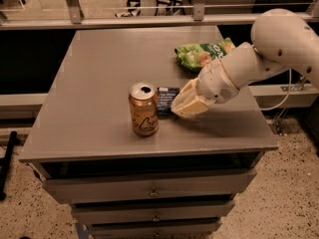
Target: Move rxbar blueberry near orange can
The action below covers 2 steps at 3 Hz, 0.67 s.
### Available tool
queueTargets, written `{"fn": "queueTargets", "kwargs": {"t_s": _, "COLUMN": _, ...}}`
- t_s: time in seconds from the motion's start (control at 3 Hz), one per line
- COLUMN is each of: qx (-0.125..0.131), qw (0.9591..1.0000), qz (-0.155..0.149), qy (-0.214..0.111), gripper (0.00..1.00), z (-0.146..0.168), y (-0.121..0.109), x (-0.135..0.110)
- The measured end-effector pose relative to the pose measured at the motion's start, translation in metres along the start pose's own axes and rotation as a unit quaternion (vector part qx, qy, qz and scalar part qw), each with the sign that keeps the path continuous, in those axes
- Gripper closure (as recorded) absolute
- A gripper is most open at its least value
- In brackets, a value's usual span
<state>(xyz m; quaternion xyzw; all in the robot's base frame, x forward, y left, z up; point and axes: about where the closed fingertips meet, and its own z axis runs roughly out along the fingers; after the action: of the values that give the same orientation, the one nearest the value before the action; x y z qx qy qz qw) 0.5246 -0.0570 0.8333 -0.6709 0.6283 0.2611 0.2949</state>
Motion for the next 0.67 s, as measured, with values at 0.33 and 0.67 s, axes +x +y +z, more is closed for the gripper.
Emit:
{"fn": "queueTargets", "kwargs": {"t_s": 0.33, "qx": 0.003, "qw": 0.9999, "qz": -0.004, "qy": 0.012, "gripper": 0.28, "z": -0.0066, "y": -0.0007, "x": 0.0057}}
{"fn": "queueTargets", "kwargs": {"t_s": 0.67, "qx": 0.008, "qw": 0.9996, "qz": -0.015, "qy": 0.02, "gripper": 0.04, "z": -0.0163, "y": -0.0035, "x": 0.0027}}
